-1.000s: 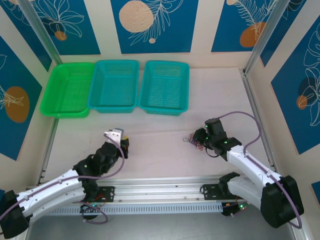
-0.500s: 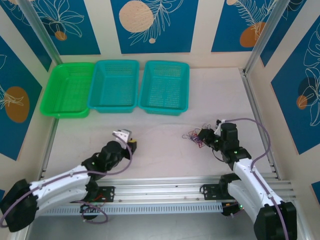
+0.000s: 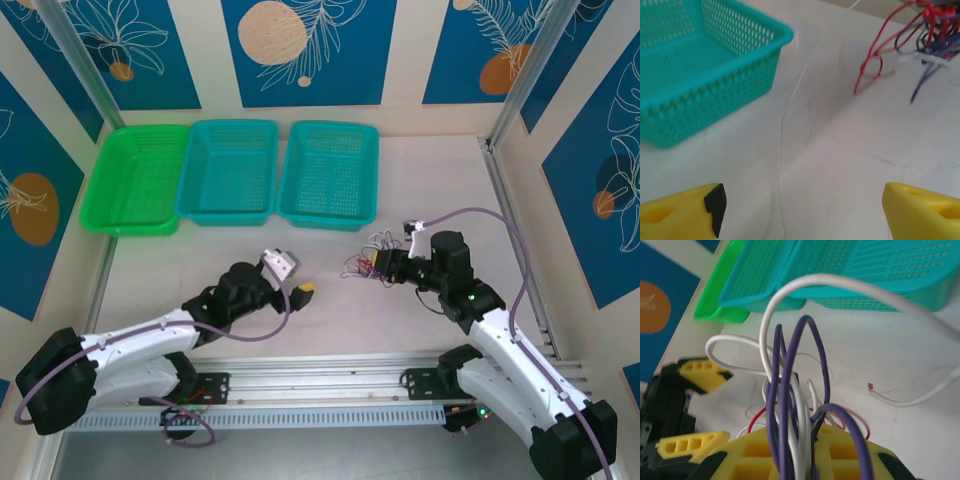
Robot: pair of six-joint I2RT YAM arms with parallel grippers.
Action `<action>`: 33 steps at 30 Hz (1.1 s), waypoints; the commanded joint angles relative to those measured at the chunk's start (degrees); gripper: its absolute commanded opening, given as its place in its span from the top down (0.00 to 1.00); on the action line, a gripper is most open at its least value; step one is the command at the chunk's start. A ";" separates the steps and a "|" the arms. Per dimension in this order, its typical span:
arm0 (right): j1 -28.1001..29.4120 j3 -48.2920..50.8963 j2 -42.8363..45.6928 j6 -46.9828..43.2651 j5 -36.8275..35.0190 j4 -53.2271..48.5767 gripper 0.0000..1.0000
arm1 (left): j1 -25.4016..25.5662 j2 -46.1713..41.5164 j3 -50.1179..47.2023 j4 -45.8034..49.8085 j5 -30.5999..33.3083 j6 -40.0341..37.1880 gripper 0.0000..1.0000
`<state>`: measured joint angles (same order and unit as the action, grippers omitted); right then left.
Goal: Untangle the cables
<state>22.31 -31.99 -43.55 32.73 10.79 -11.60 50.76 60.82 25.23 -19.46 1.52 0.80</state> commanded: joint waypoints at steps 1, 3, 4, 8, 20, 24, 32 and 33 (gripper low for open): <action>1.51 -4.41 -0.39 -7.96 3.13 -4.34 1.00 | 0.56 2.76 4.46 1.97 1.98 -10.74 0.16; 2.37 -6.28 -0.72 -10.07 2.72 -6.52 1.00 | 0.54 5.31 6.70 2.06 4.85 -13.76 0.14; 2.64 -6.87 -0.88 -10.67 2.26 -7.34 1.00 | 0.48 6.64 7.82 2.06 4.98 -15.10 0.13; 3.31 -8.72 -1.40 -12.98 3.79 -9.01 1.00 | 0.48 12.52 11.96 0.39 2.70 -17.96 0.12; 8.43 -10.82 -4.38 -15.00 3.01 -10.11 1.00 | 0.48 20.57 18.77 -7.74 -0.27 -16.97 0.24; 9.23 -10.46 -5.48 -14.88 0.61 -9.85 1.00 | 0.57 19.37 18.17 -9.66 -1.19 -15.59 0.50; 9.83 -9.37 -8.28 -12.00 -8.57 -8.62 0.94 | 1.18 14.24 16.98 -6.12 -3.52 -11.77 1.00; 9.91 -9.20 -9.11 -11.05 -11.65 -8.90 0.93 | 1.22 13.18 16.59 -5.73 -3.07 -11.08 1.00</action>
<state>31.75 -41.15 -51.37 19.79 5.96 -20.88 51.46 77.06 42.37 -25.63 -0.71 -12.36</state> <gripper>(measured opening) 0.136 0.042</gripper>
